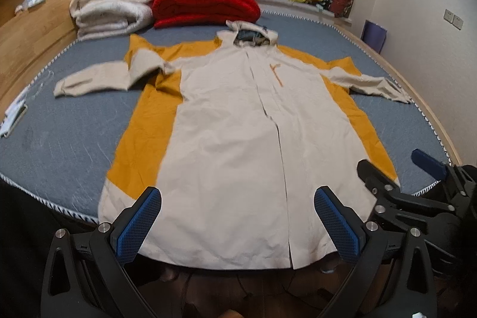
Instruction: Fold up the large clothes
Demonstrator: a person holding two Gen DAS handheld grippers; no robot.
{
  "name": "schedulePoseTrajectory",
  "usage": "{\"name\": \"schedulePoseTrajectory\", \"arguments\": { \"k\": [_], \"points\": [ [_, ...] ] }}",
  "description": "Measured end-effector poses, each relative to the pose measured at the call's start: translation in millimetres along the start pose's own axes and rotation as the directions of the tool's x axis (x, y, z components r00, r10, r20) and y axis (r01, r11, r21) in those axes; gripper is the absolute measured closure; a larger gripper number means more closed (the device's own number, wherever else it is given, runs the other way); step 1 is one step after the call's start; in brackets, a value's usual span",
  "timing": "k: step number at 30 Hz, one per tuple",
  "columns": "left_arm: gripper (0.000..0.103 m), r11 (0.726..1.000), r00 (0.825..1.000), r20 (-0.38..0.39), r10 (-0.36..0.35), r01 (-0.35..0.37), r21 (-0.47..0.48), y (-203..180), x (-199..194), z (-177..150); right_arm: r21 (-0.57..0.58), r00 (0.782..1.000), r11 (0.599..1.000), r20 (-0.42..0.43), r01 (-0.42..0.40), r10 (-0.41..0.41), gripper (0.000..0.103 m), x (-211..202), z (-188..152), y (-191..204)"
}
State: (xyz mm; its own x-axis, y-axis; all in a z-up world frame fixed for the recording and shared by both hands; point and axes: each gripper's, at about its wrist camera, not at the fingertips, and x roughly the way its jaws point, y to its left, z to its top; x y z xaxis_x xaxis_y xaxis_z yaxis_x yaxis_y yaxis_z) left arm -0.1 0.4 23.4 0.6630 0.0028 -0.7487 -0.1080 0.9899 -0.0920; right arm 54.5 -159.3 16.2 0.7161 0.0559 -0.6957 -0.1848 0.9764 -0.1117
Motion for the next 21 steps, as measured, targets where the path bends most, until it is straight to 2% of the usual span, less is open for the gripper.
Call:
{"name": "schedulePoseTrajectory", "arguments": {
  "k": [4, 8, 11, 13, 15, 16, 19, 21],
  "points": [
    [0.001, 1.0, 0.999, 0.042, 0.006, -0.005, -0.02, 7, -30, 23, 0.01, 1.0, 1.0, 0.018, -0.011, 0.011, 0.008, -5, 5, -2],
    [0.003, 0.999, 1.0, 0.0, 0.003, -0.003, -0.049, 12, -36, 35, 0.032, 1.0, 0.999, 0.022, -0.01, 0.01, 0.008, -7, 11, -8],
    [0.003, 1.0, 0.998, 0.064, -0.013, 0.015, -0.023, 10, -40, 43, 0.046, 1.0, 0.999, 0.023, -0.007, 0.006, 0.008, -8, 18, -16],
    [0.003, 1.0, 0.987, 0.158, -0.015, 0.011, 0.021, 6, -43, 48, 0.048, 1.0, 0.999, 0.015, 0.003, -0.004, 0.008, -5, 27, -23],
    [0.003, 0.998, 0.968, 0.252, -0.003, -0.014, 0.064, 3, -47, 52, 0.058, 1.0, 0.998, 0.009, 0.011, -0.012, 0.008, -3, 35, -32],
    [0.003, 0.998, 0.968, 0.253, -0.011, -0.003, 0.058, 5, -42, 60, 0.062, 1.0, 0.998, 0.005, 0.014, -0.014, 0.008, -1, 41, -36],
    [0.004, 0.998, 0.942, 0.333, -0.026, 0.005, 0.063, 9, -44, 85, 0.068, 1.0, 0.997, 0.006, 0.022, -0.022, 0.008, 6, 62, -44],
    [0.005, 0.999, 0.938, 0.344, -0.043, 0.031, 0.041, 19, -36, 106, 0.075, 1.0, 0.997, 0.013, 0.02, -0.021, 0.008, 12, 80, -49]
  ]
}}
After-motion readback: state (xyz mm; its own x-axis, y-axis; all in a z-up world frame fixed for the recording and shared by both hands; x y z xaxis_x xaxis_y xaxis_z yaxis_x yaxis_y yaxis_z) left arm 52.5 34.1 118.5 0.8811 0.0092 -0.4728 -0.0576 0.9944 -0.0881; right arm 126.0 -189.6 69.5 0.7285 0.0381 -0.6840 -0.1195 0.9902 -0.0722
